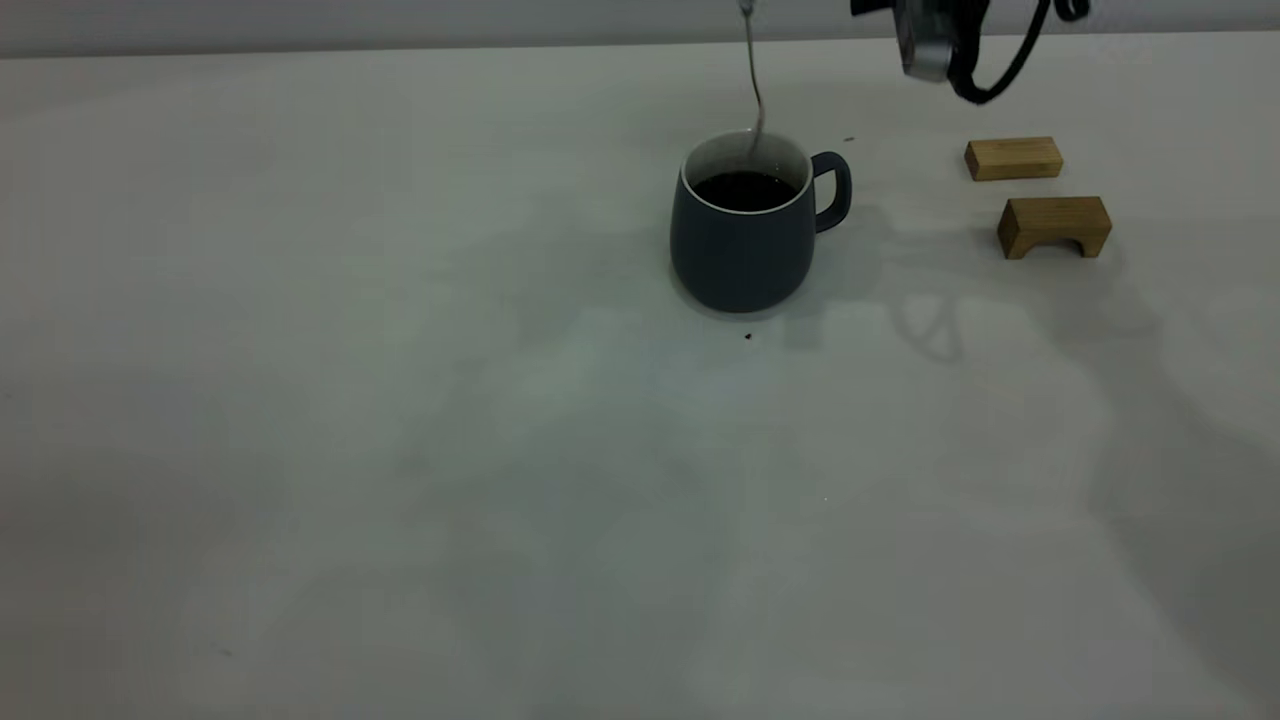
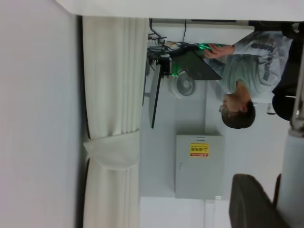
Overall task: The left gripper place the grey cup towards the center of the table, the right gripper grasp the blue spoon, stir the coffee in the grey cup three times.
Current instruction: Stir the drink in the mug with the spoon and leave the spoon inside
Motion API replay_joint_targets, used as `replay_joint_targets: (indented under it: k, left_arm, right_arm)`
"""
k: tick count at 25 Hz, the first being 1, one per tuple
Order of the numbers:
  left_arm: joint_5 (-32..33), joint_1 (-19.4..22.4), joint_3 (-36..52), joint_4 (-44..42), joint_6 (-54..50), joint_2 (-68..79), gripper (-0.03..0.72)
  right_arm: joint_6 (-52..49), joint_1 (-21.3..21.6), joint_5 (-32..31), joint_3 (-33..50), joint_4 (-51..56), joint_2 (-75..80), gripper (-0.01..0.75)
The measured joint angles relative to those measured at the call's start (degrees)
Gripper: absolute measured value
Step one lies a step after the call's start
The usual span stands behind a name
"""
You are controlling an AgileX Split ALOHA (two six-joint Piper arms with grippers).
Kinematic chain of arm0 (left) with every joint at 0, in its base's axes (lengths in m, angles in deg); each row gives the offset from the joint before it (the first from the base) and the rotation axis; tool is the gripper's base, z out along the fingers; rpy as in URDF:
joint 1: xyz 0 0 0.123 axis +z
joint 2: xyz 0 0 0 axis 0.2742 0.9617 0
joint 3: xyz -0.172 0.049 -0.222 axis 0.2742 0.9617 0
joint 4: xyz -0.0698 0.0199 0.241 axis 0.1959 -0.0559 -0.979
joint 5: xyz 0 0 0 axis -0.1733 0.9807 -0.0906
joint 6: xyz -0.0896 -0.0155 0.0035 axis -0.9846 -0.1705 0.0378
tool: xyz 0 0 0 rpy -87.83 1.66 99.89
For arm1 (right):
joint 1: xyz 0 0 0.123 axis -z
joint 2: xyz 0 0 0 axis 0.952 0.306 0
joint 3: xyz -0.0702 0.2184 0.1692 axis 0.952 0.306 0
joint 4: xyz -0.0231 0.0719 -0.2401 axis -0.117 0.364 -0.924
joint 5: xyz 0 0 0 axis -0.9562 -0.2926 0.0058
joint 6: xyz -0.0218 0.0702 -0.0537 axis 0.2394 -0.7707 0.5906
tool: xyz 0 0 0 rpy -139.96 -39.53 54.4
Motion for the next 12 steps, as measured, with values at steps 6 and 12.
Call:
replay_joint_targets:
  k: [6, 12]
  left_arm:
    - [0.0, 0.0, 0.0, 0.0, 0.0, 0.0, 0.585]
    - [0.0, 0.0, 0.0, 0.0, 0.0, 0.0, 0.585]
  right_arm:
    - [0.1, 0.0, 0.0, 0.0, 0.4, 3.4, 0.122]
    - [0.3, 0.0, 0.2, -0.1, 0.4, 6.6, 0.122]
